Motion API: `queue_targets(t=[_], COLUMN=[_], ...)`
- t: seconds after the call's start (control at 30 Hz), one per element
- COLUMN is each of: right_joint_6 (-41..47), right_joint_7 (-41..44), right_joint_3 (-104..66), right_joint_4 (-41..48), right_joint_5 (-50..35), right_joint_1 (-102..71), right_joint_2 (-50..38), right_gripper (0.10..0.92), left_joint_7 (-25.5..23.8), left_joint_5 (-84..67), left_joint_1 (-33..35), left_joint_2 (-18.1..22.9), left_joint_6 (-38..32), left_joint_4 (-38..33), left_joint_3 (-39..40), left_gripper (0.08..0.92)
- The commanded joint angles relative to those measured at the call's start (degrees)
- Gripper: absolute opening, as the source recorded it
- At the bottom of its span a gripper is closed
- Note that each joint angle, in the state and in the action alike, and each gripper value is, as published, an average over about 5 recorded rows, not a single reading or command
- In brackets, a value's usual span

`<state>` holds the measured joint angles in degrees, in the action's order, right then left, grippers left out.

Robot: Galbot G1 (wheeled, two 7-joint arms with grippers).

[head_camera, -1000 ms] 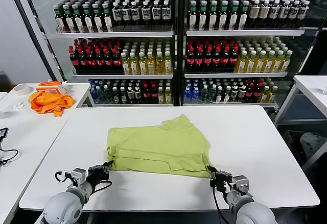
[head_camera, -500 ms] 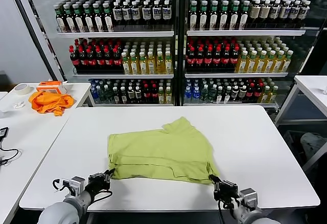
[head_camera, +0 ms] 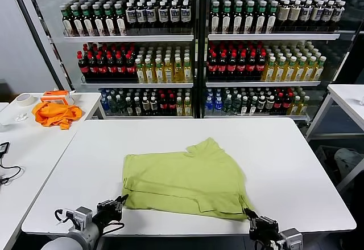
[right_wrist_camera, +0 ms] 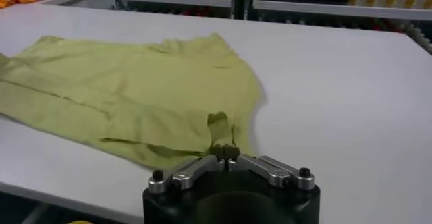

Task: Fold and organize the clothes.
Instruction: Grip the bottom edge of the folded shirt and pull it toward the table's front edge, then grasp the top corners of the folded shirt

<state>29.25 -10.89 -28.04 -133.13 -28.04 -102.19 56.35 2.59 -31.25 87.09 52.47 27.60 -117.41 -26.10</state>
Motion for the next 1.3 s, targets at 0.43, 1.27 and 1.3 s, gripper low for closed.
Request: queue_targets(t=[0.43,1.27,1.3], right_joint_6=[1.21,3.32,3.04], right_joint_7=[-1.45,-4.93,-4.89], right_joint_3=[-4.66,24.78,25.21], right_joint_4=[-6.60,40.53,42.28], right_joint_5=[-0.43,-6.66,-6.50], right_joint_1=[2.89,61.38,62.13], right_joint_2=[-2.27,10.12,11.13], right_gripper=[0.386,0.823,0.823], left_joint_7=[0.60,-3.06,-3.24], left_joint_5=[-2.13,-5.91,-5.78], left_joint_1=[-1.15,-34.62,-35.27], left_joint_2=[-0.43,1.07,1.20], left_joint_6=[-2.66,-4.37,-4.49], left_joint_4=[-3.84,29.41,30.21], left_joint_3=[-1.41,12.38,12.88], left_gripper=[0.452,0.823,0.823])
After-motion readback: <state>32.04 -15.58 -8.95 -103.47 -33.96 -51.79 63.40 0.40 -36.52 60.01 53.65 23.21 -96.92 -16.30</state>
